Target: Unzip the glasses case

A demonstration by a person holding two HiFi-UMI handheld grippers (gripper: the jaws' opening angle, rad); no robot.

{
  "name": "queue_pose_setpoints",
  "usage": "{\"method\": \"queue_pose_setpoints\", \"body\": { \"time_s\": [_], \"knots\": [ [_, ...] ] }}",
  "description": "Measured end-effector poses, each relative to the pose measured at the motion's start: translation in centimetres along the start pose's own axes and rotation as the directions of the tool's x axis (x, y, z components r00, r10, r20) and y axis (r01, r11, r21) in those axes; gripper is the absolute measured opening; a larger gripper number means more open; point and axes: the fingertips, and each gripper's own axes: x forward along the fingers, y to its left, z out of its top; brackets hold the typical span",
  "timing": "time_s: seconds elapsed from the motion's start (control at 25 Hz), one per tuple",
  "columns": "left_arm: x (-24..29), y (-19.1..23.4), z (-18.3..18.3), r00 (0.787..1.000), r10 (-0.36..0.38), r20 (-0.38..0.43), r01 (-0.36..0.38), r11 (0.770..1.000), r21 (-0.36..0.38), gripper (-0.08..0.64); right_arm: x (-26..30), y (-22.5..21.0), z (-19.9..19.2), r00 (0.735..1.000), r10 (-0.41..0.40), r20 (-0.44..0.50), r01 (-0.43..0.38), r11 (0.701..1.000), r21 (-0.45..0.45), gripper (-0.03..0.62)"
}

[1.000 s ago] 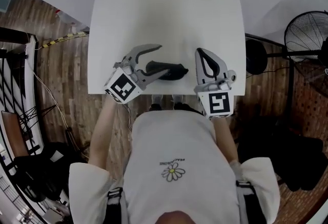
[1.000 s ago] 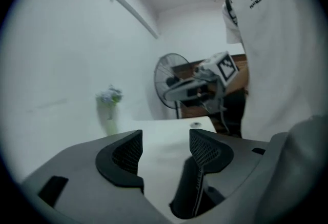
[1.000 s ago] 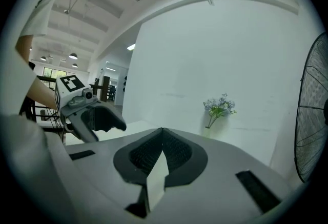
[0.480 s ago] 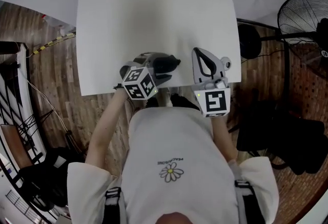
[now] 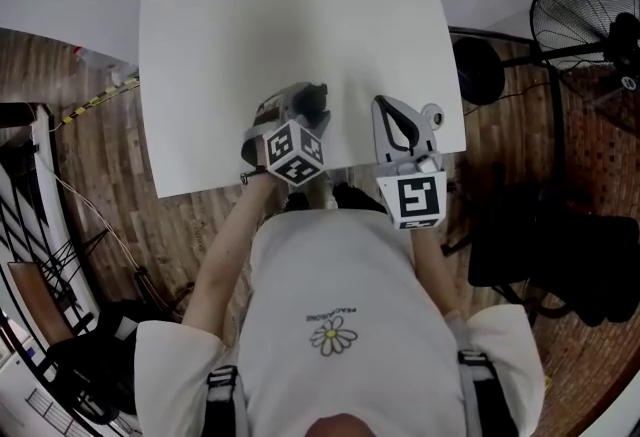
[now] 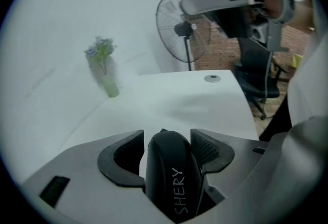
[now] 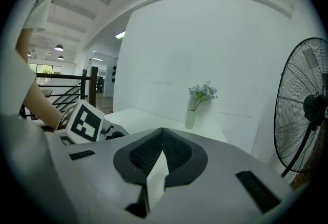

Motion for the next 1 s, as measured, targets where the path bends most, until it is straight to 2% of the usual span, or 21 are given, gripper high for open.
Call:
{"method": "queue_pose_setpoints", "body": {
  "time_s": [0.08, 0.2, 0.32, 0.4, 0.48, 0.56, 0.64, 0.68, 0.72, 0.8, 0.88, 1.0],
  "knots": [
    [0.3, 2.1, -0.7, 0.997, 0.066, -0.037, -0.070, 0.993, -0.095, 0.288, -0.1, -0.3, -0.3, 1.000, -0.006, -0.014, 0.006, 1.000, 0.008, 0.008],
    [0.3, 4.7, -1.9, 0.990, 0.119, -0.078, -0.131, 0.979, -0.158, 0.261, -0.2, -0.6, -0.7, 1.000, -0.008, -0.024, 0.008, 1.000, 0.010, 0.008],
    [-0.2, 6.5, -2.7, 0.988, 0.133, -0.076, -0.146, 0.966, -0.215, 0.258, -0.1, -0.6, -0.9, 0.999, -0.002, -0.036, 0.003, 1.000, 0.015, 0.008],
    [-1.0, 7.2, -2.9, 0.989, 0.137, -0.048, -0.145, 0.950, -0.276, 0.258, 0.1, -0.4, -1.0, 0.999, 0.007, -0.038, -0.006, 1.000, 0.016, 0.008],
    [-2.5, 8.1, -2.7, 0.989, 0.146, 0.013, -0.130, 0.914, -0.385, 0.258, 0.4, -0.1, -0.9, 0.999, 0.019, -0.031, -0.019, 1.000, 0.008, 0.008],
    [-5.0, 9.2, -2.5, 0.979, 0.177, 0.099, -0.104, 0.858, -0.504, 0.258, 0.6, 0.2, -0.9, 0.999, 0.032, -0.032, -0.032, 0.999, 0.010, 0.008],
    [-7.9, 10.2, -2.9, 0.964, 0.212, 0.158, -0.085, 0.816, -0.572, 0.246, 0.9, 0.7, -0.9, 0.998, 0.049, -0.030, -0.049, 0.999, 0.013, 0.008],
    [-9.1, 10.5, -3.5, 0.961, 0.218, 0.172, -0.078, 0.807, -0.586, 0.214, 1.1, 1.0, -0.9, 0.998, 0.058, -0.031, -0.057, 0.998, 0.019, 0.008],
    [-10.1, 10.6, -4.4, 0.961, 0.214, 0.174, -0.073, 0.805, -0.589, 0.173, 1.2, 1.3, -1.0, 0.997, 0.066, -0.035, -0.065, 0.998, 0.028, 0.008],
    [-11.1, 10.3, -7.0, 0.972, 0.184, 0.147, -0.068, 0.817, -0.572, 0.017, 1.5, 2.2, -1.0, 0.996, 0.084, -0.037, -0.083, 0.996, 0.034, 0.008],
    [-11.2, 9.3, -10.0, 0.987, 0.134, 0.092, -0.059, 0.822, -0.566, 0.015, 1.7, 3.3, -0.8, 0.994, 0.105, -0.038, -0.103, 0.994, 0.033, 0.008],
    [-10.9, 6.8, -13.1, 0.997, 0.061, 0.041, -0.025, 0.810, -0.586, 0.015, 1.7, 4.9, -0.6, 0.990, 0.131, -0.046, -0.130, 0.991, 0.035, 0.008]
  ]
}}
